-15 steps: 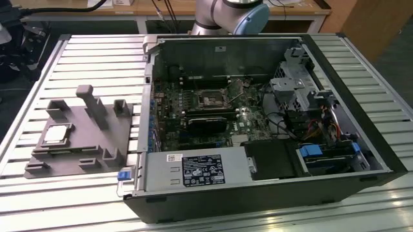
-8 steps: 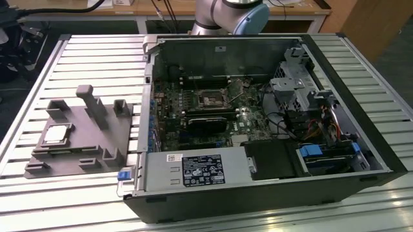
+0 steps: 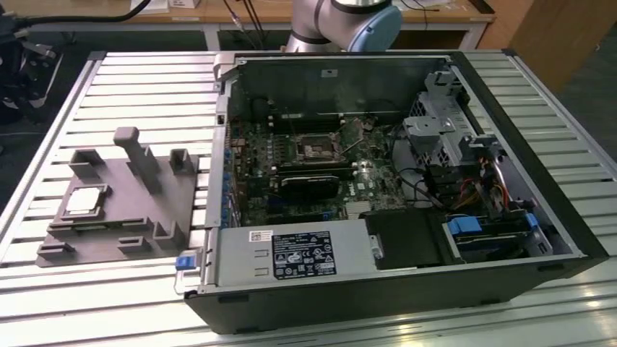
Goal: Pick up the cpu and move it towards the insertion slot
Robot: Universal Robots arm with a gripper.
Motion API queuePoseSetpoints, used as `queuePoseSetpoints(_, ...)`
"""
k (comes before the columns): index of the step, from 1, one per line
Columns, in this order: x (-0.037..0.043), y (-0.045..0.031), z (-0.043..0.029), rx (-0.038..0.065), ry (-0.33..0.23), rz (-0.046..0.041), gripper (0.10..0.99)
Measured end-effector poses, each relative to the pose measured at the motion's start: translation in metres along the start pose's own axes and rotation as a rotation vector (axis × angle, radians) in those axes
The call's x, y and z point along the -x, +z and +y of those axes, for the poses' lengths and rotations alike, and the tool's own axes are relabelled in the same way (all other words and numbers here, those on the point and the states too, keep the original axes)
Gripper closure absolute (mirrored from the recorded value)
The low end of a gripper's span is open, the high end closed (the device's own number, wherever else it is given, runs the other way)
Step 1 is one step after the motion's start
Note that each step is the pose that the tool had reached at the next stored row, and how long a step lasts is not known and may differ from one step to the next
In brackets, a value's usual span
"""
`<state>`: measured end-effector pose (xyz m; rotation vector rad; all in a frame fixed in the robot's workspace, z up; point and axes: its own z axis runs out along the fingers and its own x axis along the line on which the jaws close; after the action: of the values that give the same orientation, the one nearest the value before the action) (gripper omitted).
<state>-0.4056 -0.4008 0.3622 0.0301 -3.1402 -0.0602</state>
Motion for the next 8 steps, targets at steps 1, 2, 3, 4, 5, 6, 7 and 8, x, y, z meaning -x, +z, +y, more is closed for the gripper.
queuePoseSetpoints(1, -0.0004, 0.0003, 0.0000, 0.000, 0.000, 0.0000, 0.980)
queuePoseSetpoints(2, -0.0007, 0.0007, 0.0000, 0.000, 0.000, 0.0001, 0.980)
queuePoseSetpoints(3, -0.0008, 0.0009, -0.0001, 0.000, 0.000, 0.0003, 0.980)
queuePoseSetpoints(4, -0.0009, 0.0013, 0.0000, 0.000, 0.000, 0.0003, 0.980)
queuePoseSetpoints(5, -0.0009, 0.0017, 0.0000, 0.000, 0.000, 0.0002, 0.980)
queuePoseSetpoints(6, -0.0010, 0.0022, 0.0000, 0.000, 0.000, 0.0001, 0.980)
queuePoseSetpoints(7, -0.0010, 0.0024, 0.0000, 0.000, 0.000, 0.0003, 0.980)
queuePoseSetpoints(8, -0.0011, 0.0026, -0.0001, 0.000, 0.000, 0.0003, 0.980)
